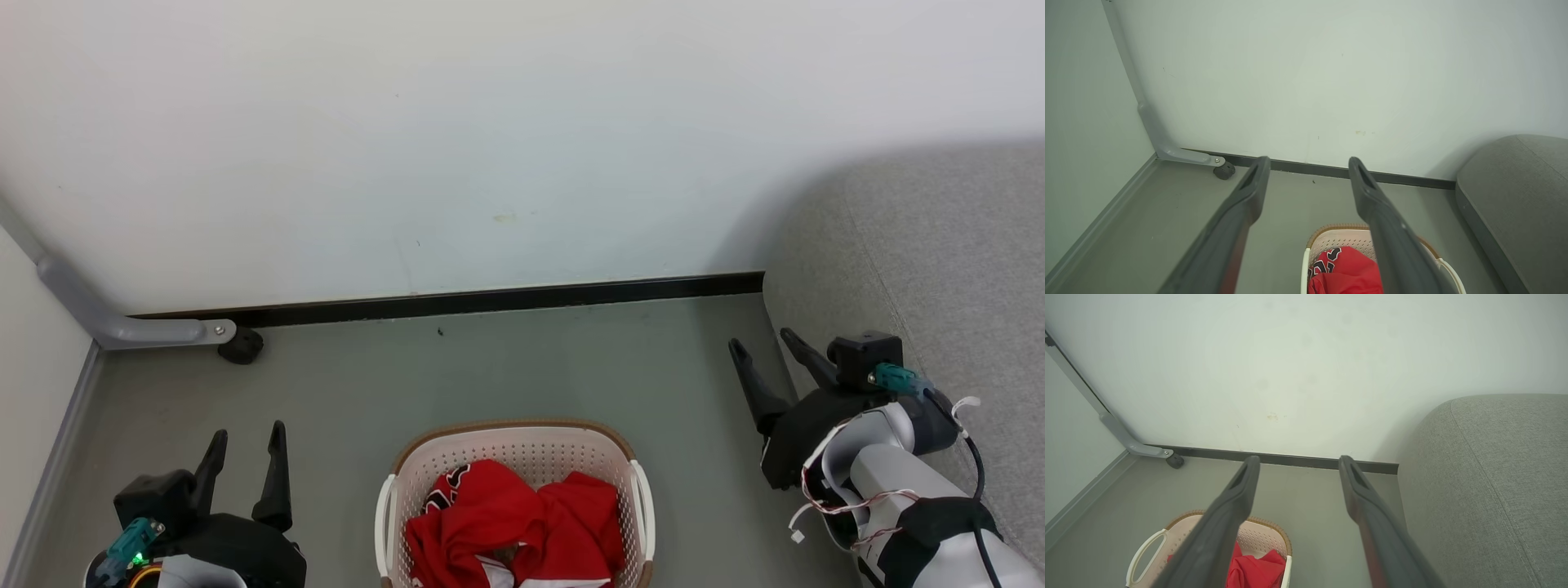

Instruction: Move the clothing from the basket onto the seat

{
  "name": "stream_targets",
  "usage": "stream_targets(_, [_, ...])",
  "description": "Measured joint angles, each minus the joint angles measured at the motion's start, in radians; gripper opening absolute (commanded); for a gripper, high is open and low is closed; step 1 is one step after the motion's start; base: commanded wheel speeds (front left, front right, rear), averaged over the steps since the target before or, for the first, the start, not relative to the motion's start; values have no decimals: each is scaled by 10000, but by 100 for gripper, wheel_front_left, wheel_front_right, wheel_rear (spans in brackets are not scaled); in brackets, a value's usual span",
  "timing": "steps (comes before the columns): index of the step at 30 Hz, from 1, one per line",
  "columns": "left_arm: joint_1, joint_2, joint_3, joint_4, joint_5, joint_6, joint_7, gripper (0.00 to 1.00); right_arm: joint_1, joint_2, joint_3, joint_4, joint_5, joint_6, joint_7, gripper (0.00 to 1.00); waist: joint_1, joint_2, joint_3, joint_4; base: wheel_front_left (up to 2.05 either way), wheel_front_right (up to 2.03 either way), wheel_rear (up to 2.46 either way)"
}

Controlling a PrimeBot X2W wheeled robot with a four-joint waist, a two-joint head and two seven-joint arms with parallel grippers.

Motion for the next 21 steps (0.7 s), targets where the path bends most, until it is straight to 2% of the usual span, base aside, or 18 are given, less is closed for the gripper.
stream_targets(12, [76, -238, 612, -510, 625, 253, -2, 100, 64, -144, -560, -920, -334, -472, -4, 100, 0, 0, -4, 28, 0, 0, 0])
stream_targets(21, [308, -512, 754, -711, 892, 236, -2, 100, 302, -230, -838, -1513, -596, -606, -6, 100, 0, 0, 46, 19, 0, 0, 0])
